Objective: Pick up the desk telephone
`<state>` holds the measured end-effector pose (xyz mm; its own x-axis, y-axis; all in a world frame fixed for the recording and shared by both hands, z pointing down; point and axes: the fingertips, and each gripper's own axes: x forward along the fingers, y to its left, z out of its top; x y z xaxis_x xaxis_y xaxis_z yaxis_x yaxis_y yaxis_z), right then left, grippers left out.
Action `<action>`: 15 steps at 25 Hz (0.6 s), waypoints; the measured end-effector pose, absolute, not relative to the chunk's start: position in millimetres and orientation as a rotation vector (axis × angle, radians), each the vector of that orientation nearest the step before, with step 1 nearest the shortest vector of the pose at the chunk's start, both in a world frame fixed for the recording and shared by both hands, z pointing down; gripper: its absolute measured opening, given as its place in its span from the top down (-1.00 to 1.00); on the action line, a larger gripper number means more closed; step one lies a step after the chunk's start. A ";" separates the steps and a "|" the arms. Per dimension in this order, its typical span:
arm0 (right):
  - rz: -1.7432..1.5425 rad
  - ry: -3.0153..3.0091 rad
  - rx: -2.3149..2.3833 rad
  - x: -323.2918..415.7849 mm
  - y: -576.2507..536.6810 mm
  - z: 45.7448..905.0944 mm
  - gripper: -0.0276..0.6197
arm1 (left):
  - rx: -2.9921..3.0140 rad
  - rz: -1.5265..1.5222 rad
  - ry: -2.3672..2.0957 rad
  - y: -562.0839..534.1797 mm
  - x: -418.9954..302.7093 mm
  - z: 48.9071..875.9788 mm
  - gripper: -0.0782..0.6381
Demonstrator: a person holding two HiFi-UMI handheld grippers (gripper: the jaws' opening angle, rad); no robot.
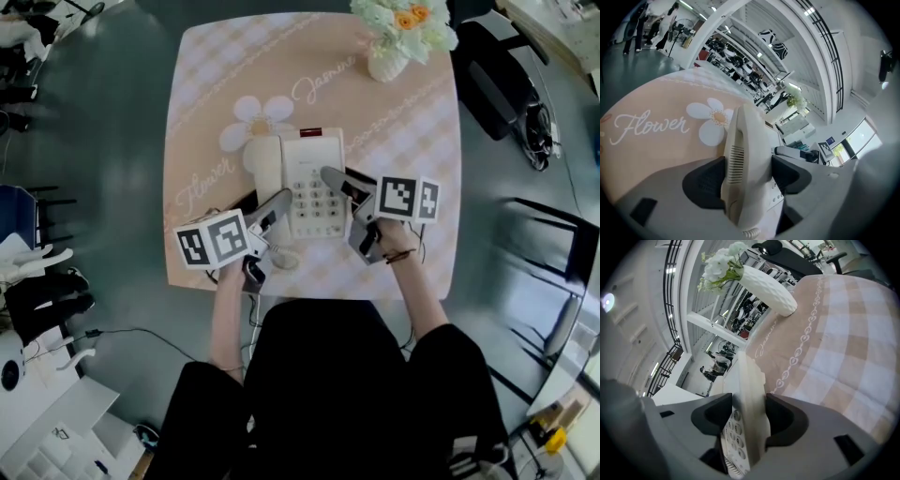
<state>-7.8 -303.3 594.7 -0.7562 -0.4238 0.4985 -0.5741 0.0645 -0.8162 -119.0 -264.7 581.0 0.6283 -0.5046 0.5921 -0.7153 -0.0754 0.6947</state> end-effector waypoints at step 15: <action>1.700 -2.319 1.040 -11.5 -289.3 543.9 0.27 | 1.773 0.194 -1.069 -245.0 -125.1 536.4 -0.06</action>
